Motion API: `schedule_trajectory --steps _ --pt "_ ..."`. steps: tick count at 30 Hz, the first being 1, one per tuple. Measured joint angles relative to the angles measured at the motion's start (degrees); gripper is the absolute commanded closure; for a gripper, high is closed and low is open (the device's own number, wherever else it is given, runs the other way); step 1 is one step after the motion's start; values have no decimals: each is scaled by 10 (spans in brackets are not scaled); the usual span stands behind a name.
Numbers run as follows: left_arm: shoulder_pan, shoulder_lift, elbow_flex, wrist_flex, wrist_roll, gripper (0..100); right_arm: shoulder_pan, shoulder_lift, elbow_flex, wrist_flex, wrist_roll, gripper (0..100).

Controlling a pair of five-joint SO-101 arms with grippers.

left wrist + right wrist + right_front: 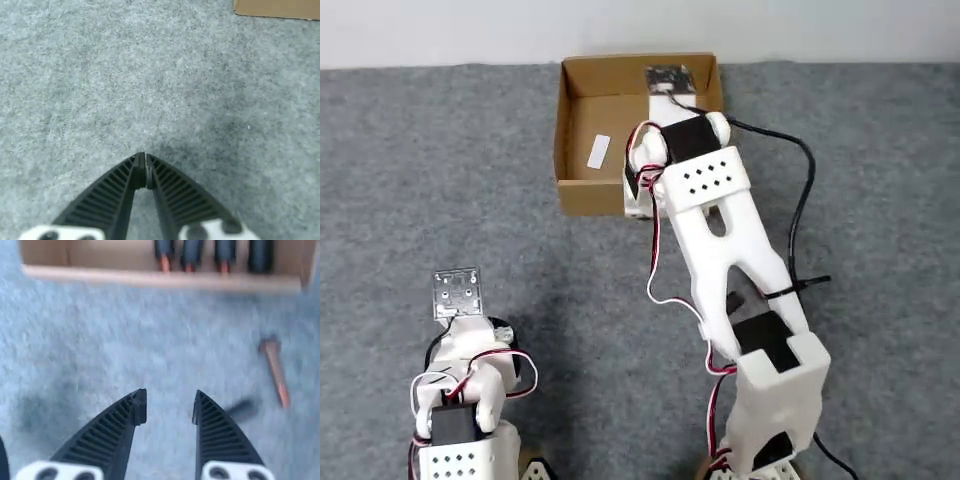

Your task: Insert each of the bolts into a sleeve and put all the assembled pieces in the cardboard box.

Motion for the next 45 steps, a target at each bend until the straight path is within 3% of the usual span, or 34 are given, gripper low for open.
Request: schedule_trajectory --steps 5,14,22,42,45 --pt "0 0 0 0 1 994 0 -51 47 4 -64 850" --pt "0 0 0 0 1 994 0 -177 255 4 -152 849" --pt "0 0 0 0 1 994 61 -142 348 -27 -242 850" --pt "0 0 0 0 1 994 150 82 351 -133 -263 853" --pt "0 0 0 0 1 994 158 102 349 -135 -263 929"
